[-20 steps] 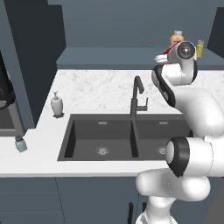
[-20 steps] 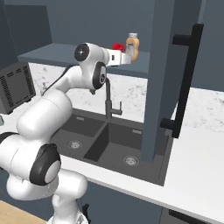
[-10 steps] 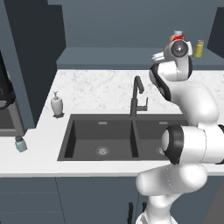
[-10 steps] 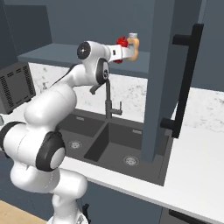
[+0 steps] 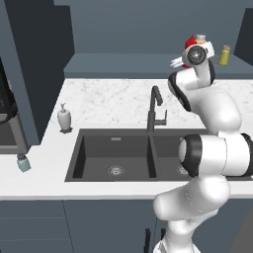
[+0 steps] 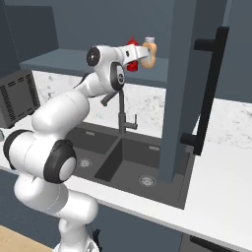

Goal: Put the shaker and condiment bottle from the counter next to their counterparts in the cabinet.

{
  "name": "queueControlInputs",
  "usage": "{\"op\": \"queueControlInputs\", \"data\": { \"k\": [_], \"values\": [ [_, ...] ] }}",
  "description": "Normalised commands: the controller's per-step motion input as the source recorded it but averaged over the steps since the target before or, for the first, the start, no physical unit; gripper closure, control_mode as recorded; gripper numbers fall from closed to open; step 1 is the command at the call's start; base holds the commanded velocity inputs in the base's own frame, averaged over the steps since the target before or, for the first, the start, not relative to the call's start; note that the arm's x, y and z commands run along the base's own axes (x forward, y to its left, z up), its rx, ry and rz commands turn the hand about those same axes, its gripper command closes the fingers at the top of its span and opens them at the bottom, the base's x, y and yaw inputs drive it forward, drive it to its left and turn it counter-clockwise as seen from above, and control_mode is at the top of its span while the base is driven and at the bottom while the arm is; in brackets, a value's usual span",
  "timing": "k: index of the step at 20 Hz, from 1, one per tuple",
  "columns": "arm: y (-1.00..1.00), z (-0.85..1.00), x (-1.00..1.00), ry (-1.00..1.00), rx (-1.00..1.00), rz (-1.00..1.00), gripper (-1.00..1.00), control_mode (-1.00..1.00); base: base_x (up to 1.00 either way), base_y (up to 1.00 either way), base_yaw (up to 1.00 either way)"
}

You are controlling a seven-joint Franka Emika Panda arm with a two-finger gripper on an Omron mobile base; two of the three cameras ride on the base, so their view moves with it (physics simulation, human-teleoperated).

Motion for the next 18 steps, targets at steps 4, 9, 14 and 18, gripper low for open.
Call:
{"op": "queueControlInputs", "data": {
  "k": [4, 9, 14, 18],
  "values": [
    [0.00, 0.00, 0.00, -0.06, -0.06, 0.00, -1.00, -1.00, 0.00, 0.00, 0.00],
    [-0.11, -0.01, -0.21, -0.04, 0.01, 0.00, -1.00, -1.00, 0.00, 0.00, 0.00],
    [0.00, -0.23, -0.96, -0.01, 0.11, 0.00, -1.00, -1.00, 0.00, 0.00, 0.00],
    [0.18, -0.23, -0.89, 0.00, 0.08, 0.00, -1.00, -1.00, 0.00, 0.00, 0.00]
  ]
}}
